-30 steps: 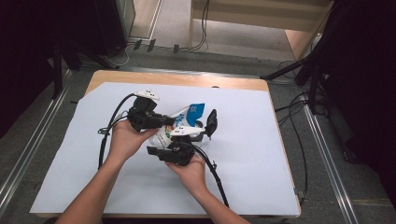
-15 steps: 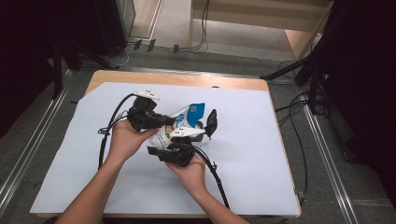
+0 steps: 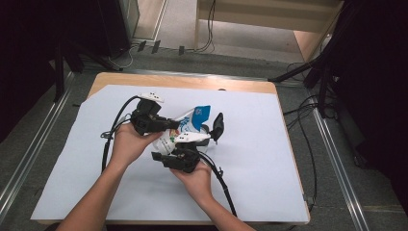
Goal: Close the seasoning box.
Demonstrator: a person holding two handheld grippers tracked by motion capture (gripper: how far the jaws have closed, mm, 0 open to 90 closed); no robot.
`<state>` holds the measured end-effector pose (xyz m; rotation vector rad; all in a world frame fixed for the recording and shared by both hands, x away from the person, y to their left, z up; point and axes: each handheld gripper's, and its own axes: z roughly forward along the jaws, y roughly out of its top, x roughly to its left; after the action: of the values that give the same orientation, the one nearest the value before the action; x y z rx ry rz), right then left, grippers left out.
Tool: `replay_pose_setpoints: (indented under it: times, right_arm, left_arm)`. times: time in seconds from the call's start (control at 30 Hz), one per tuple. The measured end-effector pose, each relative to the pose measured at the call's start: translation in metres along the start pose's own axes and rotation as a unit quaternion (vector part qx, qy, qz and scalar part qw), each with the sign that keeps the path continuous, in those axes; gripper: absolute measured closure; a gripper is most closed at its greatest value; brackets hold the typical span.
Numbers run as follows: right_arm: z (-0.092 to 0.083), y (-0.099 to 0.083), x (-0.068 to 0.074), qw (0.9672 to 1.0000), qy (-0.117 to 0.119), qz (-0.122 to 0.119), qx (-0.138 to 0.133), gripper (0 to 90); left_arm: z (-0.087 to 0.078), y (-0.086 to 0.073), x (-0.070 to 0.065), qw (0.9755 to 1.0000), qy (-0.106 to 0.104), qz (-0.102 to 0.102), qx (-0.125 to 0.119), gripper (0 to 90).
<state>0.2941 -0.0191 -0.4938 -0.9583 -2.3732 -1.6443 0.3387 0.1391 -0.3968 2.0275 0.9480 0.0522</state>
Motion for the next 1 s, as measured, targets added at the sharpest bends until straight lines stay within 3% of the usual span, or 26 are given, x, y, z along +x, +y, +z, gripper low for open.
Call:
replay_pose_setpoints:
  times: [0.33, 0.57, 0.73, 0.8, 1.0]
  right_arm:
    - [-0.0017, -0.0002, -0.0010, 0.9995, 0.019, 0.024, -0.011, 71.1]
    - [-0.0028, 0.0011, -0.0010, 0.9991, 0.030, 0.024, -0.018, 71.9]
    - [-0.0017, 0.0013, -0.0019, 0.9989, 0.035, 0.026, -0.017, 70.4]
    - [-0.0011, 0.0020, -0.0012, 0.9993, 0.029, 0.022, -0.014, 65.7]
    - [-0.0030, 0.0028, 0.0001, 0.9999, 0.004, 0.012, -0.011, 60.0]
  left_arm:
    - [0.0025, -0.0005, -0.0004, 1.0000, -0.006, 0.003, -0.003, 86.4]
    - [0.0015, -0.0007, 0.0010, 1.0000, -0.004, 0.002, -0.002, 83.5]
    - [-0.0022, 0.0001, -0.0018, 1.0000, 0.001, 0.002, -0.003, 87.2]
    - [-0.0033, 0.0006, -0.0028, 0.9998, 0.019, 0.005, 0.003, 88.0]
    - [-0.0062, 0.0007, -0.0005, 0.9997, 0.023, -0.002, 0.007, 88.6]
